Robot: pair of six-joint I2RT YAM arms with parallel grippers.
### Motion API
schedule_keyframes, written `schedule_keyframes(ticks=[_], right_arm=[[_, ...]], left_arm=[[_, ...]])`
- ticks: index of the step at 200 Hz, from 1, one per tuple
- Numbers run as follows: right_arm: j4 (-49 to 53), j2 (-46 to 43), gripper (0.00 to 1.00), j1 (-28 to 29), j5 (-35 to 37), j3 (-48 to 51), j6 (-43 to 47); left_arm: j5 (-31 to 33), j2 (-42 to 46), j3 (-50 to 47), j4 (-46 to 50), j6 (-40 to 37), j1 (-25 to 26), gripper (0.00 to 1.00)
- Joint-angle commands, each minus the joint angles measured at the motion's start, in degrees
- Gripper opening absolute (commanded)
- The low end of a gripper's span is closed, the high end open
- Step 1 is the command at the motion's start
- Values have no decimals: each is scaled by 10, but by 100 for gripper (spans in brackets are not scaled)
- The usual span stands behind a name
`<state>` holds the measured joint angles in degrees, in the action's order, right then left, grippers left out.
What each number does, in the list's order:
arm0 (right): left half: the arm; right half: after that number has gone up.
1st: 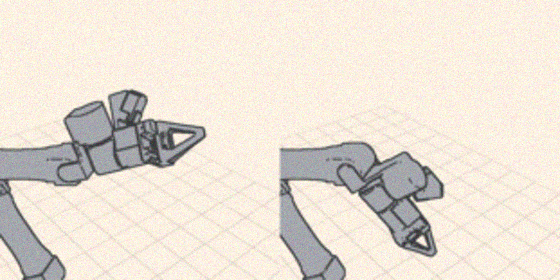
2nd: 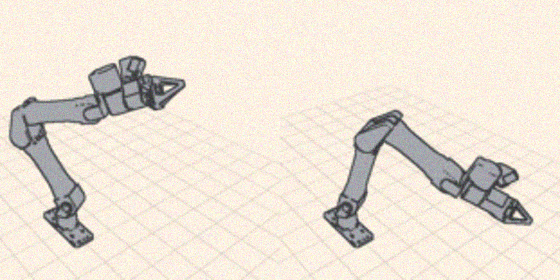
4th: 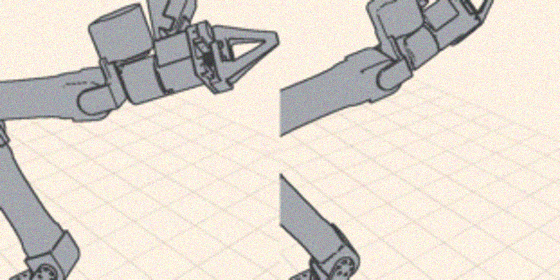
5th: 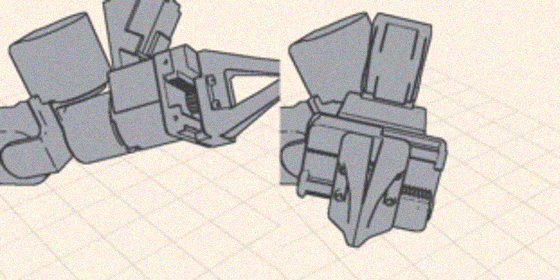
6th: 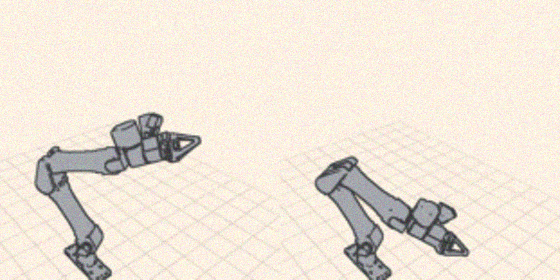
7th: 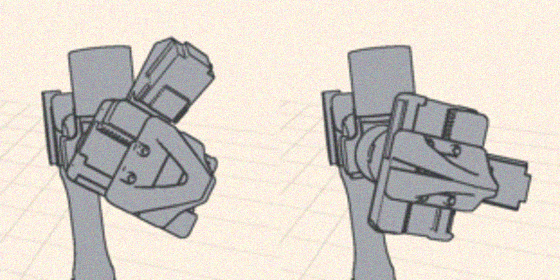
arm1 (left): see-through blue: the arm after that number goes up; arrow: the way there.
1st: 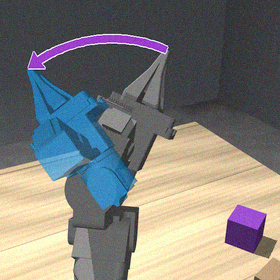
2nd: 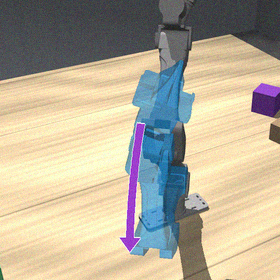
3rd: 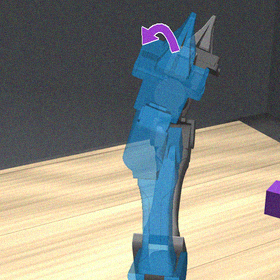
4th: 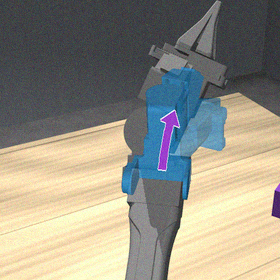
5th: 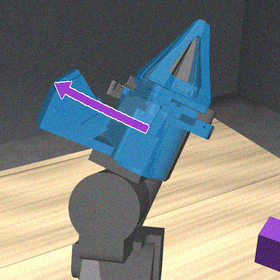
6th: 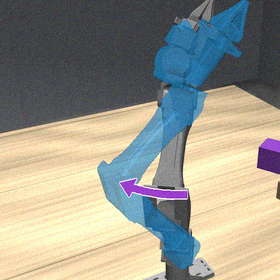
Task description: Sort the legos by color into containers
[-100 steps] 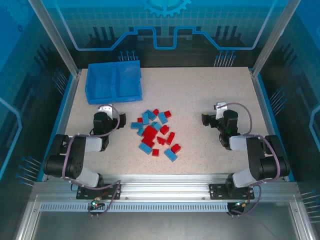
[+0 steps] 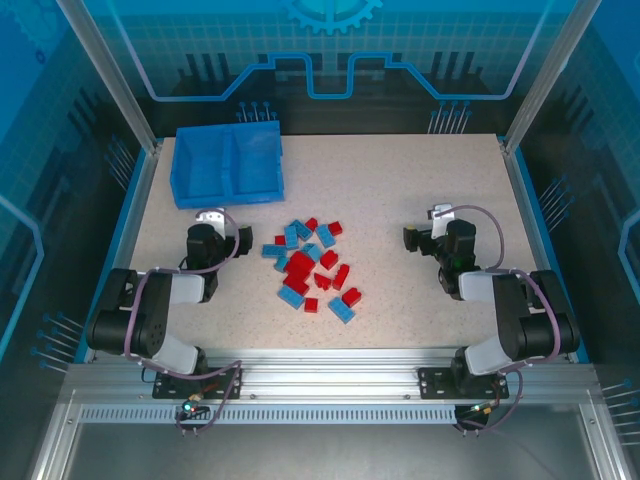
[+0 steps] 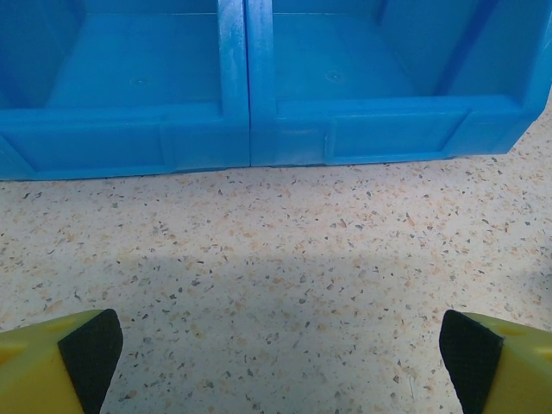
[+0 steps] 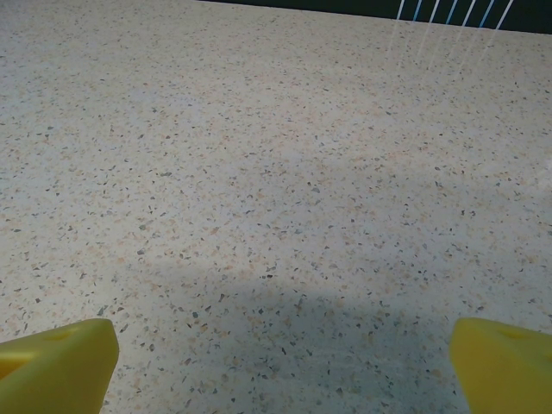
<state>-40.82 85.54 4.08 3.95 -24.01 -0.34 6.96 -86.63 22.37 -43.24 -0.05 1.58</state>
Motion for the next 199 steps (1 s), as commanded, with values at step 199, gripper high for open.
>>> schedule_keyframes(ticks=[199], right_arm=[[778, 321, 84, 395, 13, -744, -275]], left_arm=[[35, 355, 383, 899, -25, 221, 99]])
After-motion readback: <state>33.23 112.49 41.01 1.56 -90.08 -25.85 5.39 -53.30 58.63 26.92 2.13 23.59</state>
